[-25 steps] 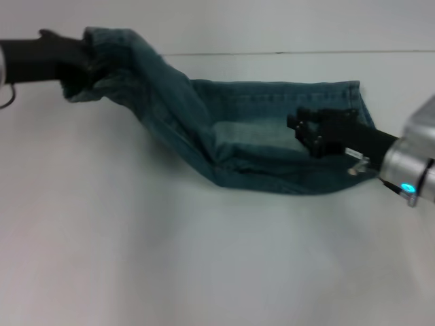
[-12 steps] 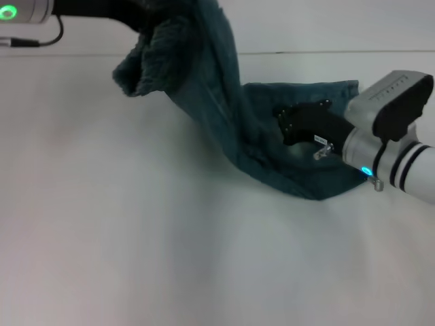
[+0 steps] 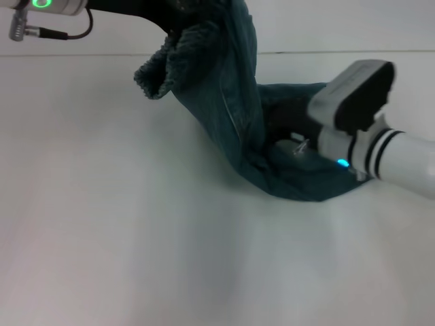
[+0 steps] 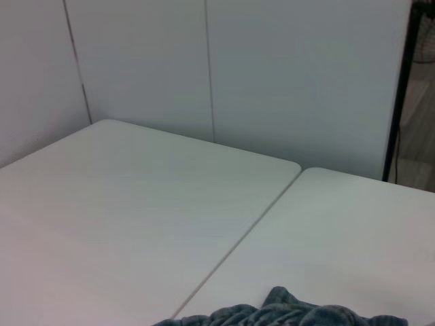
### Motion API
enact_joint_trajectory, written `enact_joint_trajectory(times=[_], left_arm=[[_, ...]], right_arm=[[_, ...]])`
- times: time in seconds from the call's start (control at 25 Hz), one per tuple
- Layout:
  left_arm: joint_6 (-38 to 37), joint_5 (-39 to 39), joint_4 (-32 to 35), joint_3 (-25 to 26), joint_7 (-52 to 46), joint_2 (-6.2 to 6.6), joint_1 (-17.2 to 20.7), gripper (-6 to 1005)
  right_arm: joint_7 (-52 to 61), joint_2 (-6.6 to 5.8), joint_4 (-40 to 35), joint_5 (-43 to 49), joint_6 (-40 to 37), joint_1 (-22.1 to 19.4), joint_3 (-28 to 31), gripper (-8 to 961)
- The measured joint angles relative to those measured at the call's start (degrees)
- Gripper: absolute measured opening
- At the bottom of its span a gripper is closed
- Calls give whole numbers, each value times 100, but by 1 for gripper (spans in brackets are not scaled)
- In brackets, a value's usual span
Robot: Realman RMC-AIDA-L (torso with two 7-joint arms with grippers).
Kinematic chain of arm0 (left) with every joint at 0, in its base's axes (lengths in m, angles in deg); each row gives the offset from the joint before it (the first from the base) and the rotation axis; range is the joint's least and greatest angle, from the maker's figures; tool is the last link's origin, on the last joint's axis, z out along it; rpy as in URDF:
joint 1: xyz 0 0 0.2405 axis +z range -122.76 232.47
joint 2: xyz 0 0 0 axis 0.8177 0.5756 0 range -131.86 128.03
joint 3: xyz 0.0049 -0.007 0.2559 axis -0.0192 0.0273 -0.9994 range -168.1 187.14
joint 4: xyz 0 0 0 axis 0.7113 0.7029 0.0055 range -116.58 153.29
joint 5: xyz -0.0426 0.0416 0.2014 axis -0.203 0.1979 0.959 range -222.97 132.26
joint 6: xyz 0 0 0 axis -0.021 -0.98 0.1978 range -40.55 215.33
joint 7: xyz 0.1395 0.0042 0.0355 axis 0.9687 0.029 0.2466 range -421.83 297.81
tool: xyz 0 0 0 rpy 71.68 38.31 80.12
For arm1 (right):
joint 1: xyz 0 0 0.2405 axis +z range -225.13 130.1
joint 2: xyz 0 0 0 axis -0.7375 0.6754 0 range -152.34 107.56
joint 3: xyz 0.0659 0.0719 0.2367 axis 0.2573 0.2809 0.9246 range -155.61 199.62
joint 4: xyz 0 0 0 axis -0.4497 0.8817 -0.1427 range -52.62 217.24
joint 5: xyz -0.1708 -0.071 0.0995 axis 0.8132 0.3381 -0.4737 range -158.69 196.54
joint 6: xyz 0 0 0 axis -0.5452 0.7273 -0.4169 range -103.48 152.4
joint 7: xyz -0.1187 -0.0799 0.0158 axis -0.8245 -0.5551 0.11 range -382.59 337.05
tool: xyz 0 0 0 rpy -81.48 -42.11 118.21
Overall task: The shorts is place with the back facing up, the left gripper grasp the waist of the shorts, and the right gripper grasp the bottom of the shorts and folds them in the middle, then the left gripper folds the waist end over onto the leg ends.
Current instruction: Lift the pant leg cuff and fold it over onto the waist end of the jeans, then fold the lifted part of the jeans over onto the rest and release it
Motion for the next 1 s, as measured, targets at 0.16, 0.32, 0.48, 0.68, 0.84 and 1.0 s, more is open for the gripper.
enact_joint_trajectory(times=[0.16, 0.32, 0.48, 0.68, 0.84, 1.0], left_arm=[[-3, 9, 165, -118, -56, -9, -10, 130], [-53, 9, 233, -124, -124, 1, -119, 129], [-104, 19, 247, -191, -155, 4, -284, 128], [-80, 213, 175, -532, -149, -36, -456, 127], [-24, 609, 124, -842, -128, -124, -509, 127], [89, 739, 58, -1153, -124, -139, -499, 126]], right_arm=[[-1, 11, 203, 366, 132, 213, -13, -2], [35, 17, 395, 660, 136, 352, -14, -2], [60, 26, 569, 928, 74, 520, 28, -1], [67, 40, 664, 976, -88, 632, 53, -1], [68, -45, 579, 949, -562, 289, 290, 0], [286, -108, -91, 946, -1558, -750, 495, 0]])
